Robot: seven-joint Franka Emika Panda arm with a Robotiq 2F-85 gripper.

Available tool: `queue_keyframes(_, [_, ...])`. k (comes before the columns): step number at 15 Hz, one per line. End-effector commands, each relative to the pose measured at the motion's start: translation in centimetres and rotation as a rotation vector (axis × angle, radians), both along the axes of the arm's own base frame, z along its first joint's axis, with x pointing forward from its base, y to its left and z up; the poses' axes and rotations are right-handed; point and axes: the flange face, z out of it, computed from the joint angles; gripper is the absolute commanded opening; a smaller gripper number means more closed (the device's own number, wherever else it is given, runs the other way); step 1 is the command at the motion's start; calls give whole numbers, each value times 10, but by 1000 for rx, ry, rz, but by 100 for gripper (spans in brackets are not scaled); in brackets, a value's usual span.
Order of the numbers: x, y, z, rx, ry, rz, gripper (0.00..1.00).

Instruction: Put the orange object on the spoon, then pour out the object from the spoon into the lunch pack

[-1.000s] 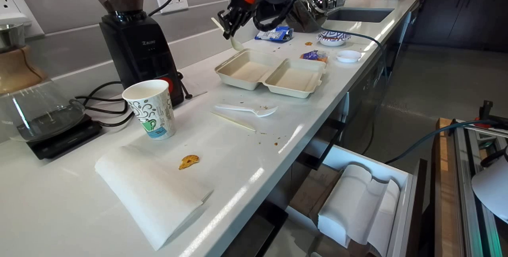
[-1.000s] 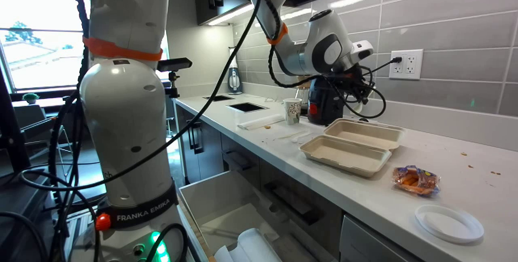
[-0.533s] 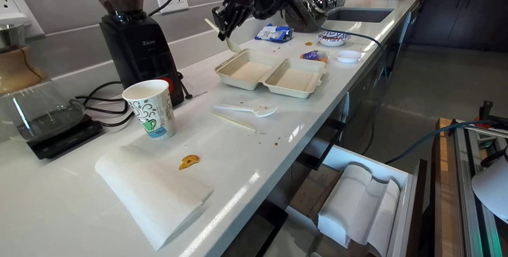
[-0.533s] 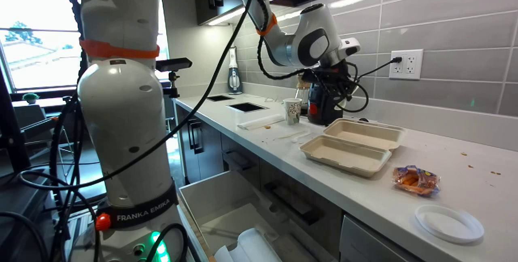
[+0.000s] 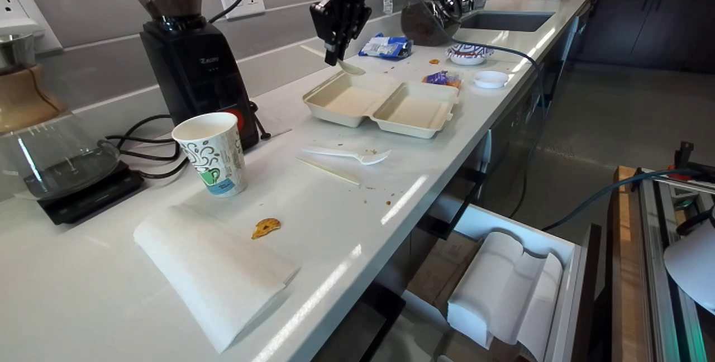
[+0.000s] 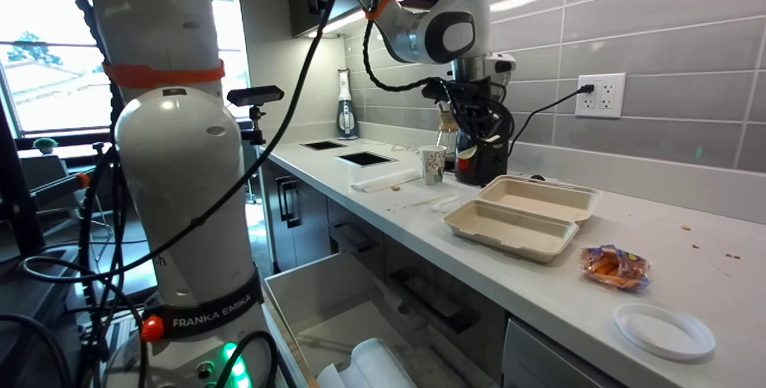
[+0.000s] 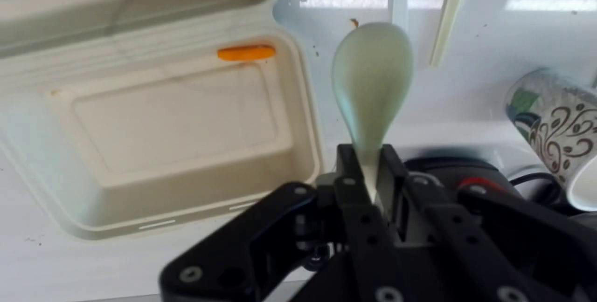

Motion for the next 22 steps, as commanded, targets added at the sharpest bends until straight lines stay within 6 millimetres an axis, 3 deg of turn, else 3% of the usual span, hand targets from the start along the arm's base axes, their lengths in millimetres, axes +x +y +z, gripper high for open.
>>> queue_keyframes(1, [-16,8,2,18,98,28,4])
queue_keyframes(6, [-21,36,-6,40,166,81,4])
queue_keyframes(13, [-23,87,-48,86,244,125,4])
queue_keyframes(18, [-21,104,-77,86,288,115,4])
queue_keyframes(22, [-17,115,-89,83,271,102,4])
